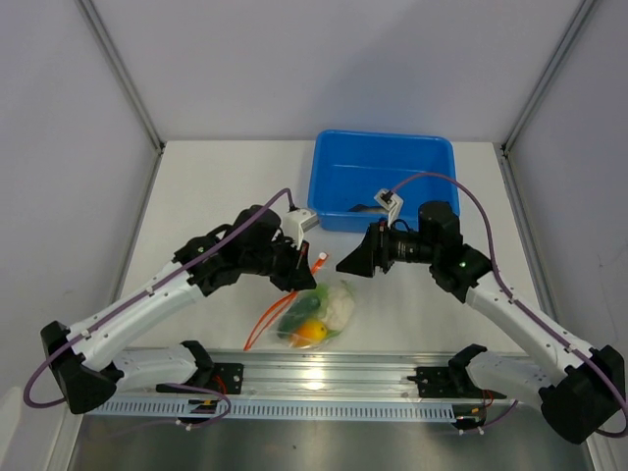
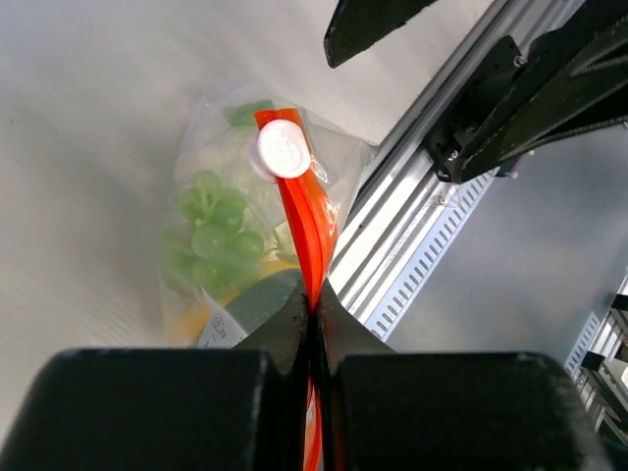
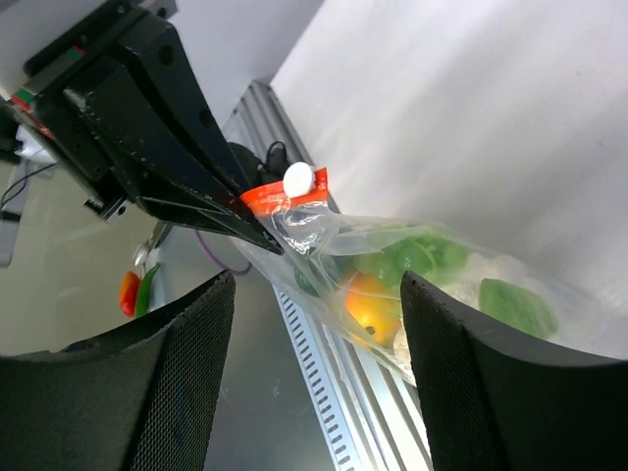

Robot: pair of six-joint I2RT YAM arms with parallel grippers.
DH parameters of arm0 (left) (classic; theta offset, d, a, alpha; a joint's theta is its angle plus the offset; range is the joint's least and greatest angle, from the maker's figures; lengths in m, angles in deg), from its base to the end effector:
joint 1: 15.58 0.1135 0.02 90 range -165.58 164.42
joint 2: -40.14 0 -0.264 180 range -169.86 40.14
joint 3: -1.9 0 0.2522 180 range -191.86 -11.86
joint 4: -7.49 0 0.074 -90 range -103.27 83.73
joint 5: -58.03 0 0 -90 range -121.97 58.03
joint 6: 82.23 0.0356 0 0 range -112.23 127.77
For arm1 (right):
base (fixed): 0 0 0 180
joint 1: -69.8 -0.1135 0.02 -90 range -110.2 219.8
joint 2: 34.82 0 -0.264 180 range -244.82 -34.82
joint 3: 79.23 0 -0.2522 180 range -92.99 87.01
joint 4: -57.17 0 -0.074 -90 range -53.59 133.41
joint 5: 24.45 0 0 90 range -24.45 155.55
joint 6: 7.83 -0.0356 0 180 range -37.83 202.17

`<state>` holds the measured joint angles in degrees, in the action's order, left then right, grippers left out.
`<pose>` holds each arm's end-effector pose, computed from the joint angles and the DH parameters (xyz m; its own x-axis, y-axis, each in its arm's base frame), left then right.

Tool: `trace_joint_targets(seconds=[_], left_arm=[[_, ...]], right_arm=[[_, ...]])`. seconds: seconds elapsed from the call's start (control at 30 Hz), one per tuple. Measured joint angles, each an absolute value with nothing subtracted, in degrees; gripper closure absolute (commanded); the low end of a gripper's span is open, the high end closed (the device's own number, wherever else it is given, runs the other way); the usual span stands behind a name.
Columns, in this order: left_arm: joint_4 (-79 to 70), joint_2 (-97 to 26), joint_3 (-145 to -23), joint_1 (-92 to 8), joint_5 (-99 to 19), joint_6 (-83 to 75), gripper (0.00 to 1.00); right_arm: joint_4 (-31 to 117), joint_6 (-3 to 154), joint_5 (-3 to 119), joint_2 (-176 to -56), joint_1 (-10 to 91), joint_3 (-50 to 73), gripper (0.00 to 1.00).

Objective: Place the food in the zip-top bag and seal the zipper
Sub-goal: Zip the zipper food storage bag at the center of the board.

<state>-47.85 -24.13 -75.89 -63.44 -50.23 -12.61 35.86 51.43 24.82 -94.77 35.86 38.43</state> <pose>0.1467 -0.1787 0.3384 -0.7192 0.3019 -0.6258 0.6512 0.6071 -0.4554 0.1822 0.1506 0.3198 -0.7092 -0.0104 -0.7049 -0.6663 0.3367 0.6654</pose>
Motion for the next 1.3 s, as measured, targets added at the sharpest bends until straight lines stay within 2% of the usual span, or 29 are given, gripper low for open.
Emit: trace_joint_targets(seconds=[0.3, 0.53, 0.73, 0.83, 0.93, 1.03, 1.2, 1.3], left_arm=[[-45.7, -21.8, -74.8, -63.4, -56.7, -12.0, 1.0], [-45.0, -21.8, -74.4, -63.4, -59.0, -12.0, 0.99], [-44.9, -21.8, -74.4, -63.4, -59.7, -12.1, 0.99], [-44.9, -21.8, -74.4, -63.4, -59.8, -12.1, 0.99], [-44.9, -21.8, -74.4, -63.4, -59.9, -12.0, 0.99], [-44.9, -21.8, -74.4, -63.4, -60.1, -12.0, 1.0], [-44.9, -21.8, -74.4, -63.4, -60.3, -12.0, 0.99], [-44.9, -21.8, -74.4, -63.4, -60.2, -11.8, 0.99]], right_arm=[[46.4, 51.8, 7.9, -99.8, 38.6, 38.5, 0.26], [53.2, 51.5, 1.6, -104.8, 38.7, 38.5, 0.28], [58.5, 49.2, -0.1, -108.5, 37.9, 38.7, 0.34], [60.5, 48.2, -0.6, -109.4, 36.5, 38.7, 0.42], [63.9, 46.3, -1.5, -109.8, 35.3, 39.7, 0.59], [69.6, 42.8, -2.2, -110.0, 35.0, 42.0, 0.69], [75.7, 38.4, -2.9, -110.3, 34.5, 44.3, 0.69], [77.4, 37.3, -3.0, -110.3, 34.3, 44.9, 0.65]])
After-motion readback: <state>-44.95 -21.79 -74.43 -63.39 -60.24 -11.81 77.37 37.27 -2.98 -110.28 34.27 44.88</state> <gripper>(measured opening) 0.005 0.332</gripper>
